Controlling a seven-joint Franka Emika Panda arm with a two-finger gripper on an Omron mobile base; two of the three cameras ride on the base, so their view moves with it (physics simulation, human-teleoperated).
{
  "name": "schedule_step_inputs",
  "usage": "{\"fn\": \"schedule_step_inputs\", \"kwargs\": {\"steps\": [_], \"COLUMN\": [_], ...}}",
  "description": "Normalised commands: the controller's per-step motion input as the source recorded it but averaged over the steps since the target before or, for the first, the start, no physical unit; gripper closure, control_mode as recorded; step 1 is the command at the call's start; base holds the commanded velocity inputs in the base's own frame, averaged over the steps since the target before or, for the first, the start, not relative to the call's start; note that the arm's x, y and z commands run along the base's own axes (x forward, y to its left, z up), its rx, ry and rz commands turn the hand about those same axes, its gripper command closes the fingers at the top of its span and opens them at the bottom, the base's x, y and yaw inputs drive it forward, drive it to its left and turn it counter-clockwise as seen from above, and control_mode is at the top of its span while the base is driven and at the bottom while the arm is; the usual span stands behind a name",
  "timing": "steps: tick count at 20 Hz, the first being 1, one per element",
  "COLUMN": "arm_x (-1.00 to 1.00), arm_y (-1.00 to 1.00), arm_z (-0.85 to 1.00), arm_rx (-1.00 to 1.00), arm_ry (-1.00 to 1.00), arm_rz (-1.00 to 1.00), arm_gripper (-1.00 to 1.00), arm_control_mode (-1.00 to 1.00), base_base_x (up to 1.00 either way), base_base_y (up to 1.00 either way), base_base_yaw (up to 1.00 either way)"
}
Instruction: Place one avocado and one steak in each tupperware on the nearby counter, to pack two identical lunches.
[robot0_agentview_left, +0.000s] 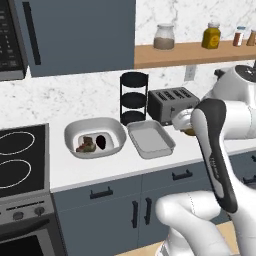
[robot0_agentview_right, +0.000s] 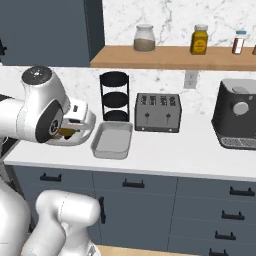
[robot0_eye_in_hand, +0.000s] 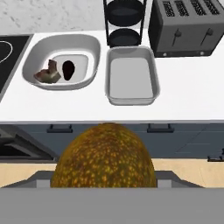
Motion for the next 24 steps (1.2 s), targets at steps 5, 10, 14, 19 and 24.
{"fn": "schedule_step_inputs", "kwargs": {"steps": [5,10,14,19,24], "arm_x": [0.93,0.90,0.94,0.61,0.79], "arm_y": [-0.08,0.00,0.00,-0.08,-0.04], "arm_z": [-0.62,-0.45,-0.46,-0.50,-0.49], "arm_rx": [0.00,0.00,0.00,0.00,0.00], "arm_ry": [0.08,0.08,0.08,0.02,0.02], "arm_rz": [0.00,0.00,0.01,0.04,0.06], "arm_gripper": [1.00,1.00,1.00,1.00,1.00], "arm_control_mode": [-1.00,-1.00,-1.00,-1.00,-1.00], "base_base_x": [0.00,0.00,0.00,0.00,0.00], "base_base_y": [0.00,0.00,0.00,0.00,0.00], "base_base_yaw": [0.00,0.00,0.00,0.00,0.00]}}
